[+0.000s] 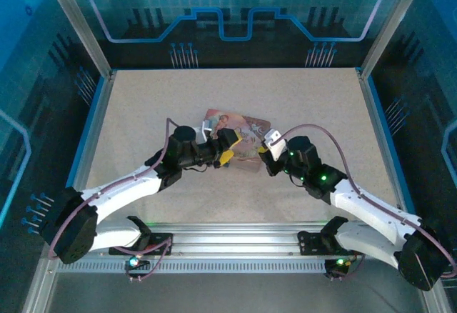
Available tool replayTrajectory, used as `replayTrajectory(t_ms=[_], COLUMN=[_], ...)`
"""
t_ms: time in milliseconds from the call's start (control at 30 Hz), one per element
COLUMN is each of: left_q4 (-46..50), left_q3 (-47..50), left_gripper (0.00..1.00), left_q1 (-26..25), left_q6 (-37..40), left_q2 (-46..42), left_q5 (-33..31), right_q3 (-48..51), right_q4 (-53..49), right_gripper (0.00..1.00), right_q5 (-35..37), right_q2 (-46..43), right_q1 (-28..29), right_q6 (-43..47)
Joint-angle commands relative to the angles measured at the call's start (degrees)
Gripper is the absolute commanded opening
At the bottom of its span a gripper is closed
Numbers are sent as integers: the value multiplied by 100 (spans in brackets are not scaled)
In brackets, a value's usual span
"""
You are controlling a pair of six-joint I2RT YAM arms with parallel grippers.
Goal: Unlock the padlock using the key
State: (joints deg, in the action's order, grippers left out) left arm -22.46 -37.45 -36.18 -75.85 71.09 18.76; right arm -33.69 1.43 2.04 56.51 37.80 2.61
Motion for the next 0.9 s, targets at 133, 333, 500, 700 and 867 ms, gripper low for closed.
replayTrajectory(t_ms=[133, 333, 500, 700, 867], left_q4=[-1217, -1246, -1401, -1690, -1955], left_q3=[177, 301, 379, 390, 466], left_gripper=[90, 94, 95, 96, 95], left_q1=[-114, -174, -202, -238, -248], left_q6=[-1306, -1603, -1800, -1973, -2104], left_q2=[152, 142, 207, 359, 489], left_q5=[-289, -523, -573, -582, -645], right_q3=[-432, -610, -745, -889, -879], right_q4=[618, 854, 990, 1104, 1150], right_gripper=[0, 0, 0, 0, 0], right_q5=[-389, -431, -450, -586, -676], right_q2=[427, 713, 868, 1010, 1002], right_q1=[67, 173, 314, 431, 523], right_q6=[-68, -153, -187, -265, -338])
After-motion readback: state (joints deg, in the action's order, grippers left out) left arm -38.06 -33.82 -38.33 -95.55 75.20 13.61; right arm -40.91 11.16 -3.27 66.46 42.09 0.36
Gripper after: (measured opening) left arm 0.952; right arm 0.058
